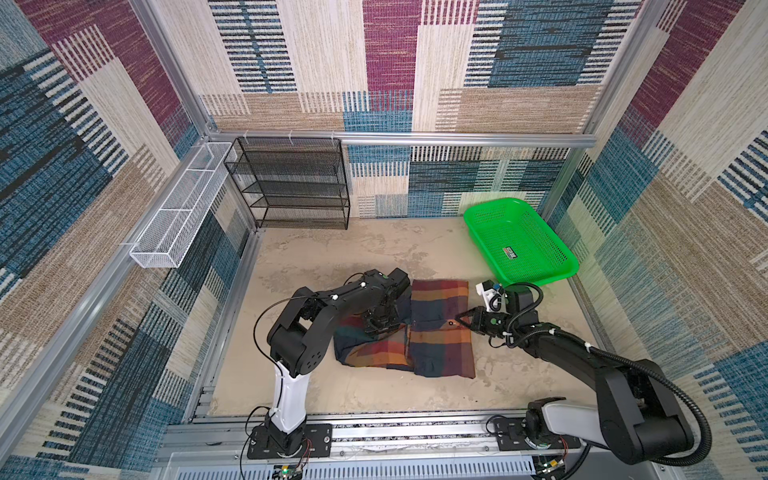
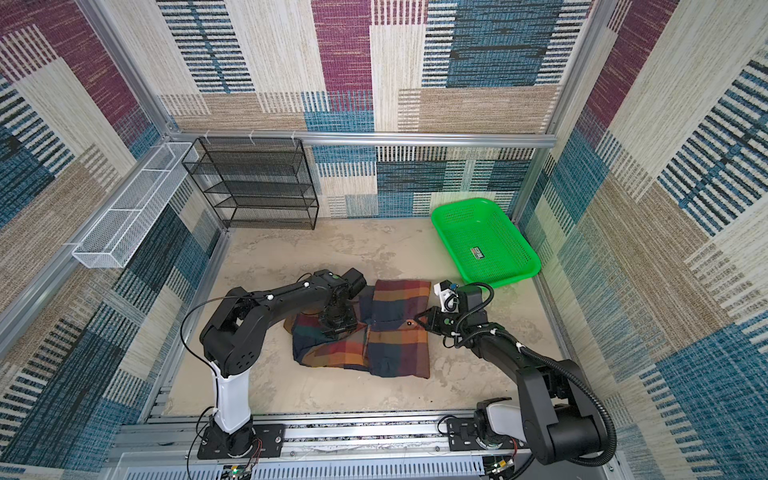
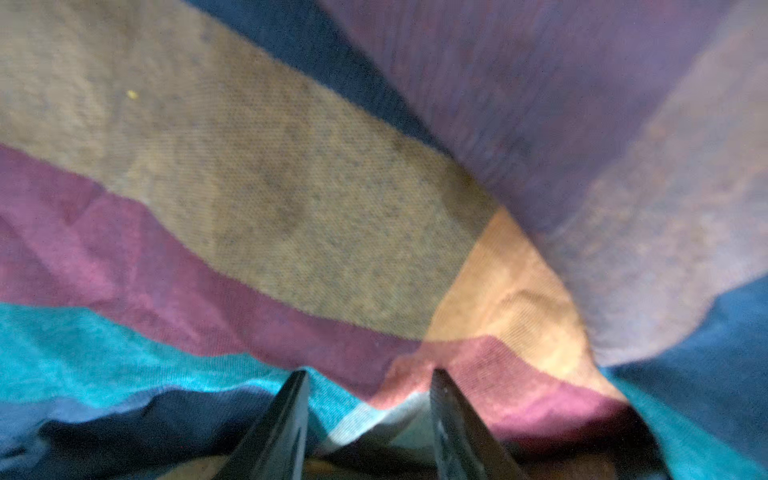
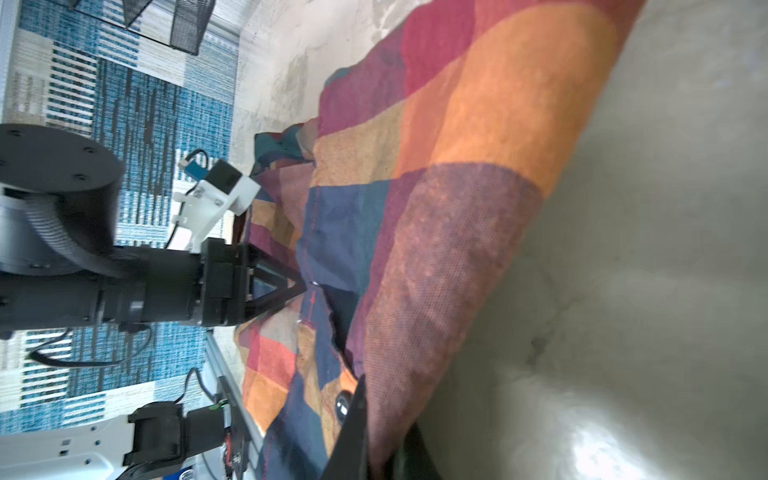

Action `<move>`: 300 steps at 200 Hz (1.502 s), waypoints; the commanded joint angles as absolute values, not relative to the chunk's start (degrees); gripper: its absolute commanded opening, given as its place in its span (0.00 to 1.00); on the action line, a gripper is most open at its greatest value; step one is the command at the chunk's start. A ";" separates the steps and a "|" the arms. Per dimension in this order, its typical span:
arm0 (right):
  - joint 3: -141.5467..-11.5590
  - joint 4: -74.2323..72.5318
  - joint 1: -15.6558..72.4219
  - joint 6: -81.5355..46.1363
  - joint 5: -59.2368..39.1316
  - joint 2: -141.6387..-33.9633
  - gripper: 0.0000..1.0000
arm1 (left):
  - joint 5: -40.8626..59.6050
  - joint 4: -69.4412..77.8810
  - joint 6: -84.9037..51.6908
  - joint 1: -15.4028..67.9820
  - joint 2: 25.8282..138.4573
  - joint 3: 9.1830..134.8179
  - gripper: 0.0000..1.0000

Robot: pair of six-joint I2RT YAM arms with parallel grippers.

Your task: Fold and stack the long sleeve shirts

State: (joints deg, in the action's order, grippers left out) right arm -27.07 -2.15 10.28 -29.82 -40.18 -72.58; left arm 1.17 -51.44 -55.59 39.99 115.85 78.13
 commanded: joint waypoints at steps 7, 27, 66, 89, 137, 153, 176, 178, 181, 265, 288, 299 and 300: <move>-29.27 -1.19 11.75 -30.92 -42.06 -72.33 0.06 | 7.15 -46.74 -56.23 40.58 119.88 74.27 0.51; -30.68 0.83 12.37 -31.11 -41.46 -72.00 0.01 | 7.38 -46.57 -56.27 40.59 119.53 73.92 0.50; -35.42 7.21 14.19 -30.39 -36.73 -71.39 0.00 | 7.82 -46.24 -56.25 40.43 116.16 73.75 0.50; -38.06 10.14 14.96 -30.12 -34.53 -72.02 0.00 | 8.35 -46.32 -56.35 40.43 113.92 74.26 0.50; -43.79 17.07 16.58 -26.82 -29.01 -74.04 0.00 | 8.57 -47.71 -56.78 40.29 109.32 74.61 0.50; -44.11 17.57 17.00 -25.99 -27.88 -74.20 0.00 | 9.26 -48.60 -56.31 40.17 107.04 75.88 0.49; -44.51 18.17 17.37 -25.61 -27.25 -74.73 0.00 | 5.22 -51.31 -55.55 40.17 103.79 79.03 0.49; -44.55 18.25 17.42 -25.63 -27.18 -74.71 0.00 | 5.15 -51.32 -55.48 40.17 103.69 79.24 0.49; -44.66 18.32 17.48 -25.64 -27.10 -74.71 0.00 | 5.10 -51.33 -55.42 40.17 103.63 79.46 0.49; -47.67 20.03 18.30 -25.44 -27.25 -74.18 0.00 | 9.51 -49.87 -56.60 41.87 114.72 87.61 0.41; -48.39 20.29 18.61 -25.66 -27.54 -73.83 0.00 | 10.85 -48.03 -57.03 41.95 117.01 86.38 0.32; -48.74 20.32 18.82 -25.82 -28.10 -73.77 0.00 | 10.81 -47.43 -57.39 42.01 117.60 85.90 0.29; -48.76 20.35 18.86 -25.83 -28.15 -73.76 0.00 | 10.85 -47.36 -57.44 42.01 117.64 85.89 0.29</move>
